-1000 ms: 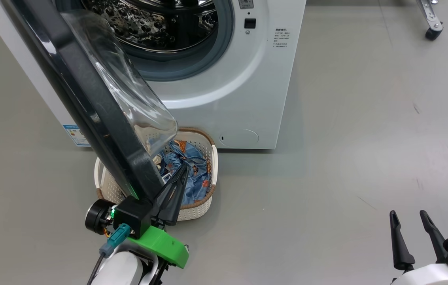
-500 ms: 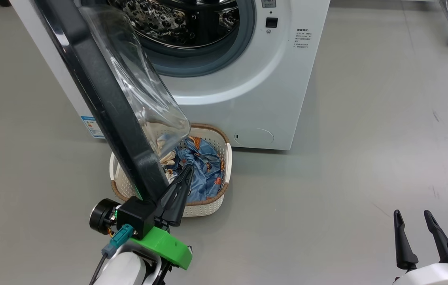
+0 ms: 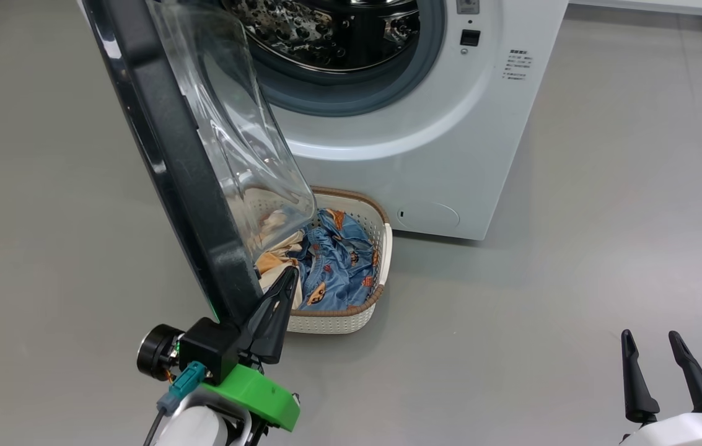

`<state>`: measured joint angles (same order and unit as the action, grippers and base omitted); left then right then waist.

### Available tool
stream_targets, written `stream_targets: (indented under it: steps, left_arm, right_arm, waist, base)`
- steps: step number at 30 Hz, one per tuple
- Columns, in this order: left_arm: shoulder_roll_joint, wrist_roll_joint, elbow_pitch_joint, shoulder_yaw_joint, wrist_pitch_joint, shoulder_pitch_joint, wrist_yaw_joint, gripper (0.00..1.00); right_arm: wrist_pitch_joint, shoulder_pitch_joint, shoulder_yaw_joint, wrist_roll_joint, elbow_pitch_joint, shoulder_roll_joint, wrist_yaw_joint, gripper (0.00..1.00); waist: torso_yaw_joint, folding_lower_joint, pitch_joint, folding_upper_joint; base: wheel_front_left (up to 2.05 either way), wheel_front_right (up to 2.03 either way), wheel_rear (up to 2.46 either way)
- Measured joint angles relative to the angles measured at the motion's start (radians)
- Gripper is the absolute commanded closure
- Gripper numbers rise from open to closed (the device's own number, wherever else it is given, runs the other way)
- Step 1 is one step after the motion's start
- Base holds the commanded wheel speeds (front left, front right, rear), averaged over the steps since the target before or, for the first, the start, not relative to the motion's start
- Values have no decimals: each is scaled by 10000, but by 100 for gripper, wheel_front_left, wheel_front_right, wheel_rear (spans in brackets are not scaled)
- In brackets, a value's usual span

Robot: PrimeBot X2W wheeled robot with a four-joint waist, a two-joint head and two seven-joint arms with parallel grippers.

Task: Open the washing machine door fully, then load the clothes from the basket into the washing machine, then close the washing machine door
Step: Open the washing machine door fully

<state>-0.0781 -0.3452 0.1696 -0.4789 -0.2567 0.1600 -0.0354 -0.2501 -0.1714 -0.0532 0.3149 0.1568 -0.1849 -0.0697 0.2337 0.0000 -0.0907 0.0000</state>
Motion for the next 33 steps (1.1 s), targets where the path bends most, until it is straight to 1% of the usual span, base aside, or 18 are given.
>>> stream_targets:
  steps: [6,11,13,18,25,28,31,33]
  left_arm:
    - [4,-88,-222,-8,0,-305,94,100]
    - [17,-92,-297,192,0,-362,190,100]
    - [4,-119,-295,359,0,-366,328,100]
    - [-146,-174,-270,888,0,-389,627,100]
    - [-314,-267,-259,1348,0,-531,859,100]
    - [-385,-366,-232,1733,0,-594,972,100]
    - [-433,-604,-182,2213,2,-610,993,100]
    - [-575,-658,-94,2510,2,-639,1066,100]
  right_arm:
    - [0,-5,119,0,2,13,0,0]
    - [0,-2,136,0,31,27,-19,0]
    - [0,0,127,-2,59,33,-84,0]
    - [0,-1,146,-6,96,46,-88,0]
    - [0,-2,184,-19,117,50,-115,0]
    - [0,-1,174,-42,115,52,-117,0]
    - [0,3,115,-82,115,50,-140,0]
    - [0,18,8,-144,115,50,-194,0]
  waist:
    - [324,0,-79,0]
    - [642,0,-125,0]
    - [760,0,-120,0]
    - [1006,0,-57,0]
    - [1354,0,43,0]
    - [1501,0,49,0]
    - [1620,0,34,0]
    - [1651,0,4,0]
  base:
    - [0,0,0]
    - [0,0,0]
    - [0,0,0]
    - [0,0,0]
    - [0,0,0]
    - [0,0,0]
    - [0,0,0]
    - [0,0,0]
